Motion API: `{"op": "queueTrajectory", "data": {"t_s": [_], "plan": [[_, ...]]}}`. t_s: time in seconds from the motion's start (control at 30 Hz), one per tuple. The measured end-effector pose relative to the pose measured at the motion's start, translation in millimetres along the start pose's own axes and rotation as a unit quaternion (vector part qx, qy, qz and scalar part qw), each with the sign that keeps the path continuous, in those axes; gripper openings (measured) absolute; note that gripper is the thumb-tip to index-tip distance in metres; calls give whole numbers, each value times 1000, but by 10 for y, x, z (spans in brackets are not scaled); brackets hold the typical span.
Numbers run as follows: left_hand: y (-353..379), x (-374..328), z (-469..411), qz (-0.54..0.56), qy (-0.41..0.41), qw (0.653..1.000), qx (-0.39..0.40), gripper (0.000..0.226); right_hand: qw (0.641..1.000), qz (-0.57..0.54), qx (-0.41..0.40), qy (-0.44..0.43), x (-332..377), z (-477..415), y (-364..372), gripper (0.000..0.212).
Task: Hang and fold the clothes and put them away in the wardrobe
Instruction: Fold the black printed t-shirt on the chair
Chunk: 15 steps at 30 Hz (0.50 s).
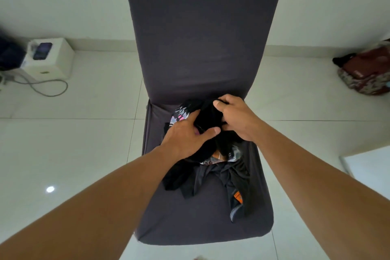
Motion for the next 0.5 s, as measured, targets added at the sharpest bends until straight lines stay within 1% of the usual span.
{"op": "queueTrajectory", "data": {"t_s": [0.07, 0.1, 0.17, 0.23, 0.27, 0.33, 0.4, 0.43, 0.47, 0.5], "plan": [[-100, -218, 147, 39, 26, 999, 8, 92, 994, -110, 22, 11, 193, 189, 2, 12], [-154, -306, 197, 67, 34, 997, -1, 91, 990, -134, 29, 10, 298, 272, -4, 13], [-300, -449, 265, 101, 34, 994, -21, 70, 990, -130, 45, -3, 547, 444, -52, 13], [-498, -619, 310, 103, 28, 994, -19, 49, 991, -123, 53, -10, 753, 581, -142, 13], [-632, -737, 347, 104, 30, 994, -17, 42, 991, -121, 58, -15, 864, 641, -202, 14], [-962, -989, 468, 124, 32, 991, -36, 38, 990, -125, 63, -26, 1069, 757, -309, 16], [-1375, -1229, 590, 167, 34, 983, -62, 46, 991, -112, 56, -51, 1289, 903, -403, 13], [-1548, -1335, 648, 184, 36, 980, -62, 47, 995, -67, 40, -69, 1369, 953, -453, 22], [-1699, -1439, 711, 194, 36, 979, -55, 42, 996, -3, 25, -84, 1439, 1007, -501, 39], [-1839, -1556, 785, 196, 39, 979, -43, 32, 993, 61, 21, -97, 1504, 1057, -524, 59]]}}
Point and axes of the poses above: each hand's wrist, its own z-axis away from the middle knuckle, its own y-axis out of the palm, x = y × z, the point moved 7 cm from there along -z, towards the middle knuckle, and after that the axes turned 3 degrees about -y, right-handed, at the moved point
